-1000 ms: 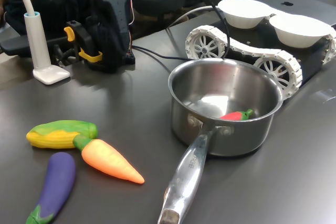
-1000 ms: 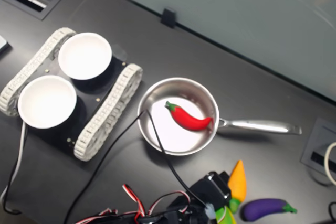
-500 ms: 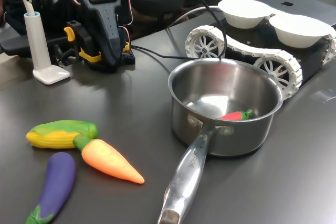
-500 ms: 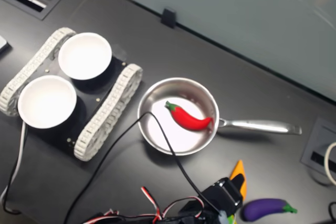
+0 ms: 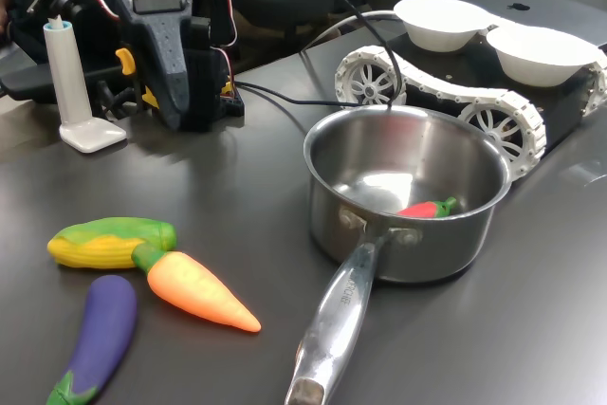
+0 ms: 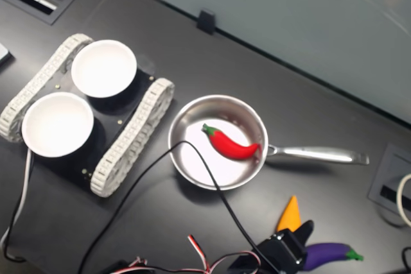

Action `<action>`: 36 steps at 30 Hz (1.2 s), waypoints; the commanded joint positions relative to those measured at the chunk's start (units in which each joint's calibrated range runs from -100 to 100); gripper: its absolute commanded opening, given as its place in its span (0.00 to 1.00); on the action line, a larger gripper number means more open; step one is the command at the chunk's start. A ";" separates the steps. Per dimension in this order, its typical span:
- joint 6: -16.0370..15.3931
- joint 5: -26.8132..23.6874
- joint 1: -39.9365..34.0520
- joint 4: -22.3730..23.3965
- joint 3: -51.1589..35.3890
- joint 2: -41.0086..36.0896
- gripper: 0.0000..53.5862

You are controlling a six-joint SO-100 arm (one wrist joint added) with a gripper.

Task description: Pick up the brinjal and place them in the pan

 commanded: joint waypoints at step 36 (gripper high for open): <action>-1.28 12.65 9.19 -5.14 -19.00 17.55 0.61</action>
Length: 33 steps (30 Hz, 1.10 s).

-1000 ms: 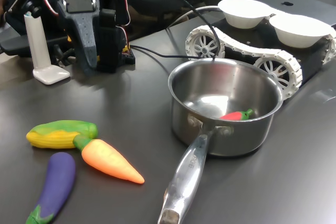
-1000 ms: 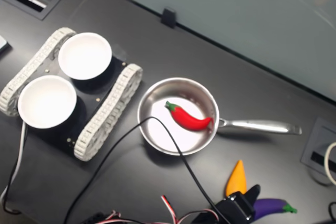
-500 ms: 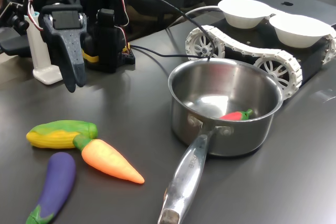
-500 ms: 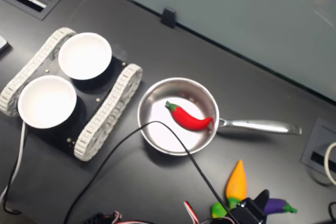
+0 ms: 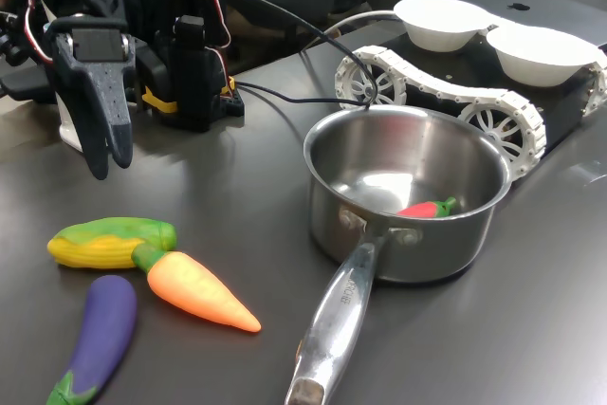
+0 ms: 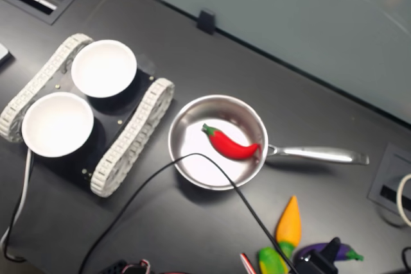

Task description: Pick up the brinjal and place them in the pan

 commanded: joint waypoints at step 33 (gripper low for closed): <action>3.06 16.31 5.98 -8.48 -13.70 15.31 0.69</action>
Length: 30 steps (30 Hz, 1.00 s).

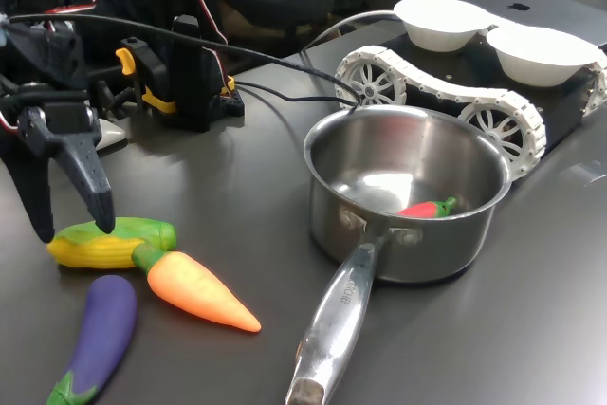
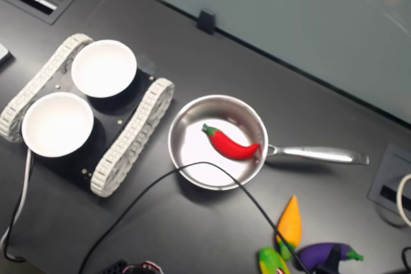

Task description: Pick up the brinjal and place them in the pan

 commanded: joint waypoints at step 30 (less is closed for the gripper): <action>-0.68 9.18 0.79 -14.21 3.80 3.20 0.69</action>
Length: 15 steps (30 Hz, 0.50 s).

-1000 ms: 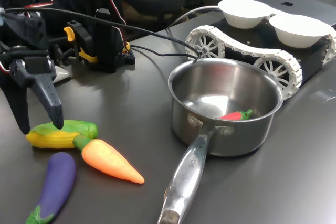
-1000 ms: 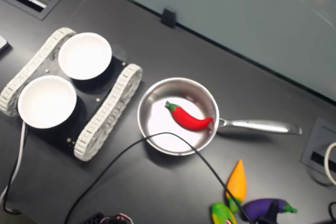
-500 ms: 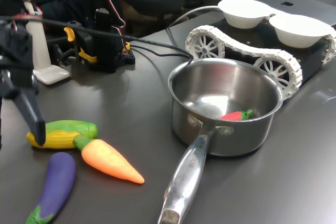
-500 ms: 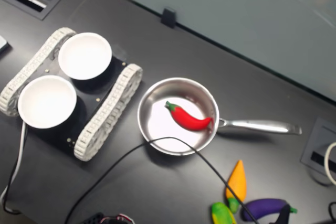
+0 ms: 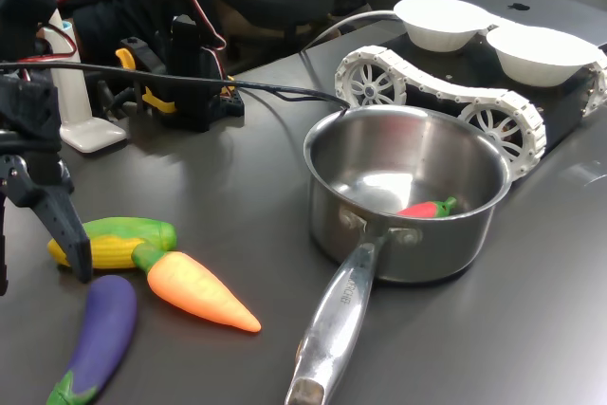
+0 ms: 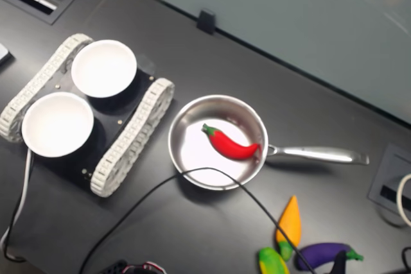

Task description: Pick up the brinjal and place them in the pan

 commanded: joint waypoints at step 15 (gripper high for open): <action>-2.16 -0.29 -2.81 5.87 -2.45 1.36 0.68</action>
